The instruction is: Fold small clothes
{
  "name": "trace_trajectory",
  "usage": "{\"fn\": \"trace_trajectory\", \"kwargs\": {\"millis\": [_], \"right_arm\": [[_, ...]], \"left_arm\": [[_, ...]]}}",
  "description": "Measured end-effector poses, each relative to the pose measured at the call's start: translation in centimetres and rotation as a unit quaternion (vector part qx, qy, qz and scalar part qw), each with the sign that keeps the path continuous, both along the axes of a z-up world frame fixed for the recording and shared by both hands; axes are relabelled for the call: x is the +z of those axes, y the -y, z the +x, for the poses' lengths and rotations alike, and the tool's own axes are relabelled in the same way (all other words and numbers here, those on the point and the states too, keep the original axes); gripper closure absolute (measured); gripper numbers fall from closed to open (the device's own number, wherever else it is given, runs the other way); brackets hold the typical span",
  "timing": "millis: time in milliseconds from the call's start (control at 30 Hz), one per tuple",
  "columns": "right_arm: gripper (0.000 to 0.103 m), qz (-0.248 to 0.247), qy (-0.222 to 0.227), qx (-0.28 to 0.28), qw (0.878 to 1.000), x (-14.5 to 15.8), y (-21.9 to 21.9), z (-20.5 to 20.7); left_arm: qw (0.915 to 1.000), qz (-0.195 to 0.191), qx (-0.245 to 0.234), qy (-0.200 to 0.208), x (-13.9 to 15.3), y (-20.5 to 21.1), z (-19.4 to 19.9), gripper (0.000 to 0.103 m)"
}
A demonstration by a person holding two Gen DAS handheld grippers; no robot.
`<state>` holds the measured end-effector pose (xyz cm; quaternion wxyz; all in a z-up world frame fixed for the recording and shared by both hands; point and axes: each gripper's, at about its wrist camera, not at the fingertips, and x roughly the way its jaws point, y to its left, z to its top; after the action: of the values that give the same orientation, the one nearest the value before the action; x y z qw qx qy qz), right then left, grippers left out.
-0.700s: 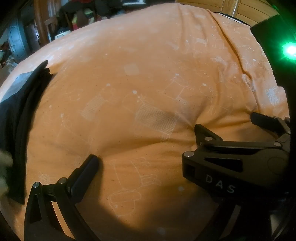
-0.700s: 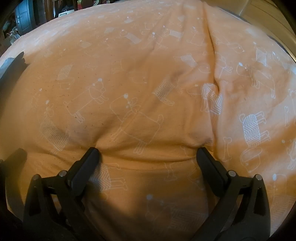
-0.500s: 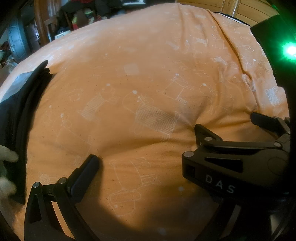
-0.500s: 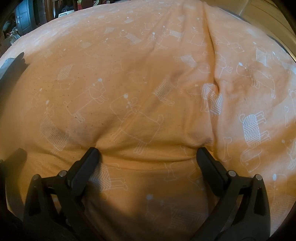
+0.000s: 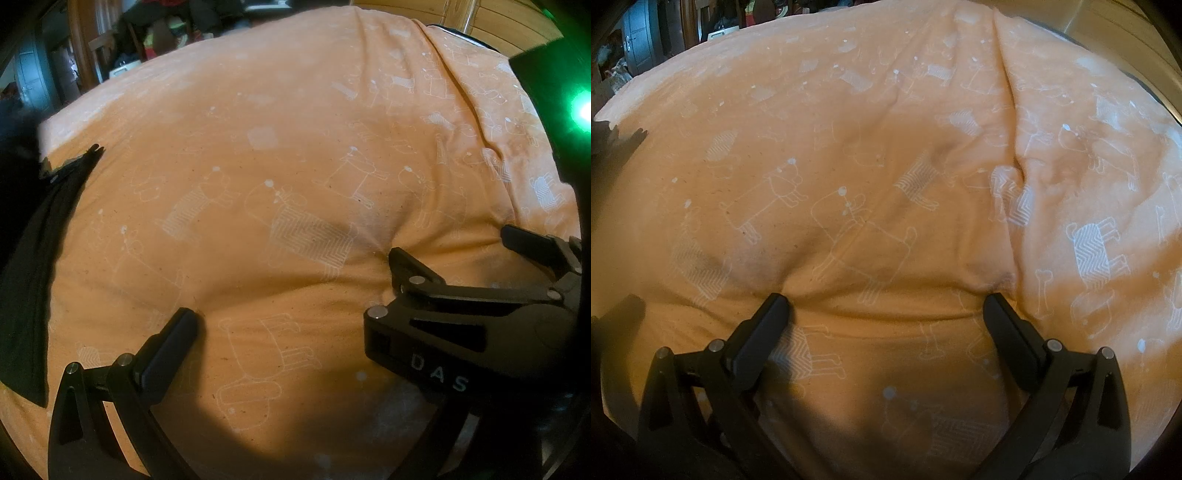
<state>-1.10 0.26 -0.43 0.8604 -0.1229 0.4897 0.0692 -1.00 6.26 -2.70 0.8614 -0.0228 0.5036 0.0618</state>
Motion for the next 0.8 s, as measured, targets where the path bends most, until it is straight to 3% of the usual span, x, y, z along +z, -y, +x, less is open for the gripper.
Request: {"fn": "trace_trajectory", "kwargs": {"millis": [367,800], "right_arm": [[0.0,0.018,0.036,-0.002,0.999,0.18,0.14,-0.25],[0.0,0.003,0.022,-0.001,1.0,-0.02,-0.02,-0.39]], "left_arm": [[1.0,-0.001,0.0,0.0,-0.09,-0.24,-0.47,0.0],[1.0,-0.001,0.0,0.001,-0.1,-0.3,-0.49,0.0]]}}
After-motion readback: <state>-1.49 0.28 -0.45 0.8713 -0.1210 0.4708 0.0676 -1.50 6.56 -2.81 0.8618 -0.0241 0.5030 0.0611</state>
